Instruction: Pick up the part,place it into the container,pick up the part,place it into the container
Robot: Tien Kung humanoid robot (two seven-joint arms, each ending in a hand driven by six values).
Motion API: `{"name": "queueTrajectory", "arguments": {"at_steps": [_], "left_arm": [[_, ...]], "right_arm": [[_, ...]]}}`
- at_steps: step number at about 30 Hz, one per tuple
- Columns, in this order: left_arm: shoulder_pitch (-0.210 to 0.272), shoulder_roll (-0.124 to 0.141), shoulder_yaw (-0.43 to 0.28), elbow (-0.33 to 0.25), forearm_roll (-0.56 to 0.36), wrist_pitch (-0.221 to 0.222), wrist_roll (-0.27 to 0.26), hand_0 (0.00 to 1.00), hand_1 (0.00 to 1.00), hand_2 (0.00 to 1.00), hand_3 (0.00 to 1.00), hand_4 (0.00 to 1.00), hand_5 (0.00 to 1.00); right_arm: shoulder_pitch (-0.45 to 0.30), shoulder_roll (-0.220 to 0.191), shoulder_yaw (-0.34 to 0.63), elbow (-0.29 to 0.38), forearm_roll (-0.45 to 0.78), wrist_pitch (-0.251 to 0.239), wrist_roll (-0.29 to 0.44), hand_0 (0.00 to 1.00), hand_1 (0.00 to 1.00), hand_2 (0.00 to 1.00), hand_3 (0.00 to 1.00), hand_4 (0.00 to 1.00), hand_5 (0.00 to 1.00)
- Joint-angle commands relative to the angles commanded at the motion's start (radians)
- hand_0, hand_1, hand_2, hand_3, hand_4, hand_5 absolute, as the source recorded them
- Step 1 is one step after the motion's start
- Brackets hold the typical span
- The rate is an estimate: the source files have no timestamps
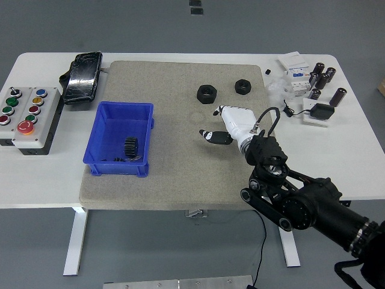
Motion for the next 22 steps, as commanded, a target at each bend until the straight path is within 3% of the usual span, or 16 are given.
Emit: {"name": "queueTrajectory", "arguments": {"at_steps": [3, 4, 9, 10, 16, 22], "left_arm": [[0.003, 0.000, 0.000, 0.000, 0.002, -0.001, -0.002, 0.615, 0.517, 0.538, 0.632, 0.607, 0.391], [0.004, 0.000, 0.000, 0.000, 0.003, -0.001, -0.002, 0.615, 0.517, 0.539, 0.632, 0.607, 0.391], [0.012, -0.001, -0.005, 0.000, 0.008, -0.001, -0.003, 0.615, 0.517, 0.539, 0.632, 0.607, 0.391], [0.012, -0.001, -0.005, 0.000, 0.008, -0.002, -0.003, 0.616, 0.517, 0.539, 0.633, 0.608, 0.391], [0.012, -0.003, -0.005, 0.000, 0.009, -0.004, -0.007, 0.616, 0.517, 0.539, 0.634, 0.608, 0.388], [0.013, -0.003, -0.006, 0.000, 0.011, -0.005, -0.009, 0.616, 0.517, 0.539, 0.634, 0.608, 0.388]], "right_arm": [[-0.065, -0.038, 0.006, 0.074, -0.014, -0.038, 0.015, 0.756, 0.760, 0.747, 0.728, 0.796, 0.613], [-0.084, -0.048, 0.006, 0.096, -0.014, -0.047, 0.020, 0.632, 0.707, 0.742, 0.739, 0.794, 0.424], [-0.189, -0.084, 0.021, 0.202, 0.003, -0.085, 0.056, 0.632, 0.707, 0.742, 0.739, 0.794, 0.424], [-0.205, -0.088, 0.026, 0.215, 0.007, -0.092, 0.063, 0.557, 0.684, 0.731, 0.732, 0.787, 0.377], [-0.272, -0.092, 0.033, 0.251, -0.008, -0.139, 0.085, 0.522, 0.668, 0.724, 0.729, 0.785, 0.356], [-0.286, -0.095, 0.008, 0.282, -0.089, -0.149, 0.061, 0.522, 0.668, 0.724, 0.729, 0.785, 0.356]]}}
